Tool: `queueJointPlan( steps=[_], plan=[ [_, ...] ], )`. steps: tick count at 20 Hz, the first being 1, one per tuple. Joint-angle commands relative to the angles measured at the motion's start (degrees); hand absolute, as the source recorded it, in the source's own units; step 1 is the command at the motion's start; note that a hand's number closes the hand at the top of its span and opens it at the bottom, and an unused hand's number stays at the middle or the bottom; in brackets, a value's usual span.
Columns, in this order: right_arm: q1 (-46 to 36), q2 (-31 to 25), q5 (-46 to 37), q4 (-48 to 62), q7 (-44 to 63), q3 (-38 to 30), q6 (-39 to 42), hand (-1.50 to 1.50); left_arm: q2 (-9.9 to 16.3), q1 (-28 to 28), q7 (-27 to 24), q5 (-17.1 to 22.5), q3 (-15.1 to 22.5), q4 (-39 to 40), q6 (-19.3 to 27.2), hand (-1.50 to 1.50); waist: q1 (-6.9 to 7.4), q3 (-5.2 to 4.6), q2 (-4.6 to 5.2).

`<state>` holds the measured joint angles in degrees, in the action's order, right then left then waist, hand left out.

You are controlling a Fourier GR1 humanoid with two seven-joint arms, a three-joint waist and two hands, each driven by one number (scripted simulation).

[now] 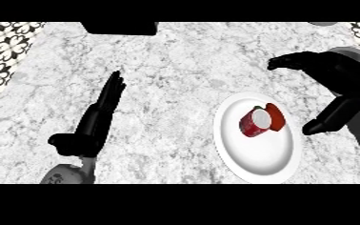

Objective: Pick the can from the plate and place it in the pan

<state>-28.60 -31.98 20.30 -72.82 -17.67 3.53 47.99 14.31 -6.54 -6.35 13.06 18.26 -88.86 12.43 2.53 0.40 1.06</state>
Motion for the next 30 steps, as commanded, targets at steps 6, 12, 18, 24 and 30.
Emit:
queueJointPlan(
  steps=[6, 12, 18, 24, 30],
  plan=[
    [-9.6, -6.7, -14.9, 2.5, -13.4, 4.4, 8.2, -1.5, 0.2, 0.4, -2.3, -0.3, 0.6, 0.3, -2.6, 0.0, 0.93, -0.21, -0.01],
    [-10.9, -5.6, -28.4, -4.2, -13.8, 17.9, 1.2, -1.5, -1.3, 0.1, -2.4, -1.1, 1.3, 1.8, -1.9, 0.0, 0.86, -0.29, -0.01],
    [-10.3, -9.9, -42.8, -5.3, -23.4, 29.2, -7.6, -1.5, -0.8, 0.1, -1.7, -0.6, -0.6, 1.1, -1.7, 0.0, 0.38, -0.27, -0.14],
    [-10.1, -9.4, -54.9, 3.2, -31.3, 37.3, -20.6, -1.5, -2.3, -1.0, -2.7, -2.3, -0.7, 3.6, -1.1, 0.0, -1.07, -0.35, -0.5],
    [-12.0, -4.8, -57.4, 11.4, -34.0, 35.6, -22.2, -1.5, -2.7, 4.1, -2.2, -3.7, 0.1, -1.0, -1.5, 0.0, -1.6, -0.38, -0.91]
  ],
)
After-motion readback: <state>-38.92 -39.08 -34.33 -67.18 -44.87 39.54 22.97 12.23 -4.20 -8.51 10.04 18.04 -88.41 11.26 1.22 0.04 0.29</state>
